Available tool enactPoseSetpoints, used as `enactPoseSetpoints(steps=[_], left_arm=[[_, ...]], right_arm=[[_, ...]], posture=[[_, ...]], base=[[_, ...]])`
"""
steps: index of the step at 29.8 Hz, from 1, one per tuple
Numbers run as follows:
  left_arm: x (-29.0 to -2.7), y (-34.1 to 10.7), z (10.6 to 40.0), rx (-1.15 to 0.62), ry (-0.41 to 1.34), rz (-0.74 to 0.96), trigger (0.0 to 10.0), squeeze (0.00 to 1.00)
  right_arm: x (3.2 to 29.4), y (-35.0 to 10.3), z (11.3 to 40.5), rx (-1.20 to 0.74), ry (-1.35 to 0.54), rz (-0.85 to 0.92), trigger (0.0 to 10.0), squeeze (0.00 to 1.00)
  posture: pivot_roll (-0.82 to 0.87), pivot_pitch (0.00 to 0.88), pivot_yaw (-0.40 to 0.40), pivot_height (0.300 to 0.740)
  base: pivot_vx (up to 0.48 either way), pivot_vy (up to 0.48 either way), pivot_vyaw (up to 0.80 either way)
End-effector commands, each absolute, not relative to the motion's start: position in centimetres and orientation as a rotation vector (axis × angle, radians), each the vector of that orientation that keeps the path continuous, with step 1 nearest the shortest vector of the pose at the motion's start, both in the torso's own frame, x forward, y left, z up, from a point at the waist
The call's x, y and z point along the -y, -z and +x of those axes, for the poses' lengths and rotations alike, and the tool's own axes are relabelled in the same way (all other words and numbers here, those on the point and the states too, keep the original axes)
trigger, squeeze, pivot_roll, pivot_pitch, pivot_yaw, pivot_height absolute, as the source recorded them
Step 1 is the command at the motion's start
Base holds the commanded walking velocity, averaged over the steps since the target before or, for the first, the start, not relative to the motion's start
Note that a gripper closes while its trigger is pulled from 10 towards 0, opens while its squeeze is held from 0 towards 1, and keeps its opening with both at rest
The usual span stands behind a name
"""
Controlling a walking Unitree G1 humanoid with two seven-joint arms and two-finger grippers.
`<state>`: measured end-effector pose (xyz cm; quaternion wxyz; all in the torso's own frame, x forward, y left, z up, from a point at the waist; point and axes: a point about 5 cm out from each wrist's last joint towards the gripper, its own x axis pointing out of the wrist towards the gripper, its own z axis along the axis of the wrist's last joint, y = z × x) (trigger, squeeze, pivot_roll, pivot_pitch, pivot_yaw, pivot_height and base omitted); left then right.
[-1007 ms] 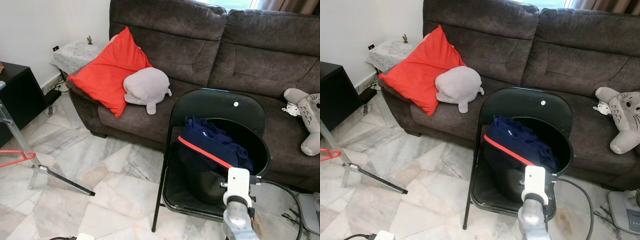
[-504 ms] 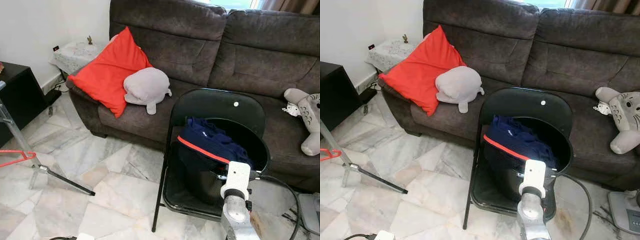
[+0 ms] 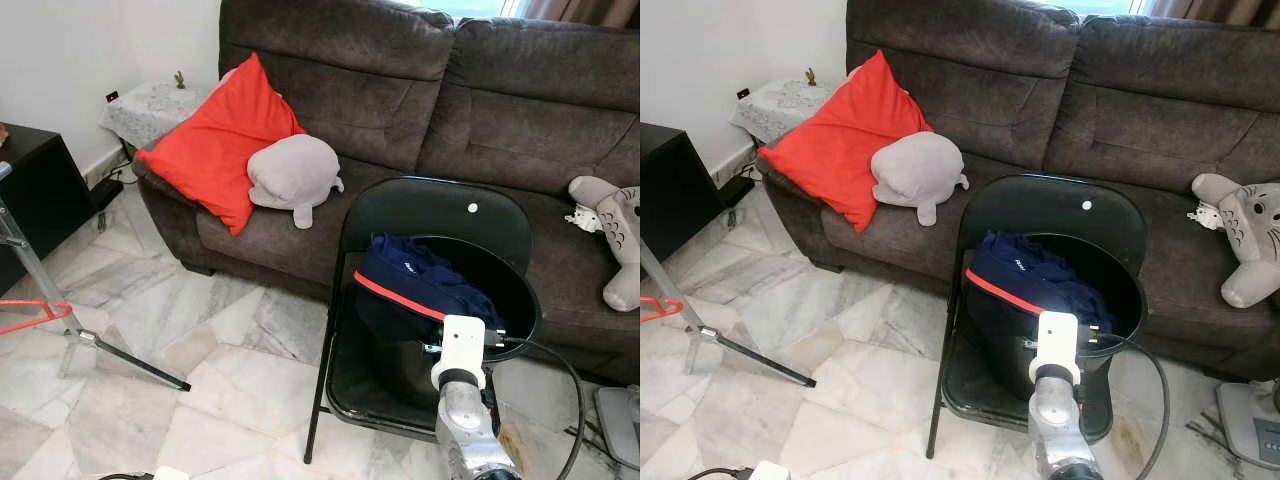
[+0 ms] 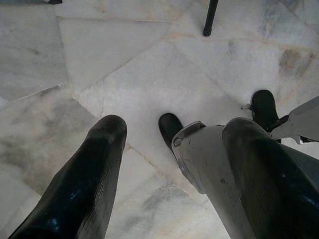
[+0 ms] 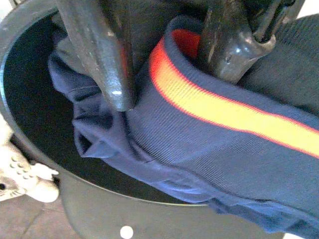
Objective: Hang hanger
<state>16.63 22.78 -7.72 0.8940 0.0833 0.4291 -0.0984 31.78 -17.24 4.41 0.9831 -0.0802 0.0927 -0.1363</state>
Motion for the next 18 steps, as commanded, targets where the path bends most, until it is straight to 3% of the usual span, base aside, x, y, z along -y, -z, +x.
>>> enactPoseSetpoints(steps=[1, 10, 18], left_arm=[[-22.9, 7.9, 16.1, -0.91, 0.216, 0.189, 10.0, 0.0], [-23.0, 7.9, 16.1, -0.91, 0.217, 0.192, 10.0, 0.0], [-23.0, 7.9, 16.1, -0.911, 0.222, 0.193, 10.0, 0.0]], right_arm=[[17.9, -4.9, 32.1, -0.171, 0.313, -0.159, 10.0, 0.0], [19.0, -4.8, 31.9, -0.172, 0.374, -0.143, 10.0, 0.0], [18.5, -4.1, 31.9, -0.212, 0.321, -0.127, 10.0, 0.0]], posture=[[0.02, 0.096, -0.025, 0.74], [0.02, 0.094, -0.022, 0.74], [0.02, 0.096, -0.019, 0.74]], base=[[0.0, 0.0, 0.0], [0.0, 0.0, 0.0], [0.0, 0.0, 0.0]])
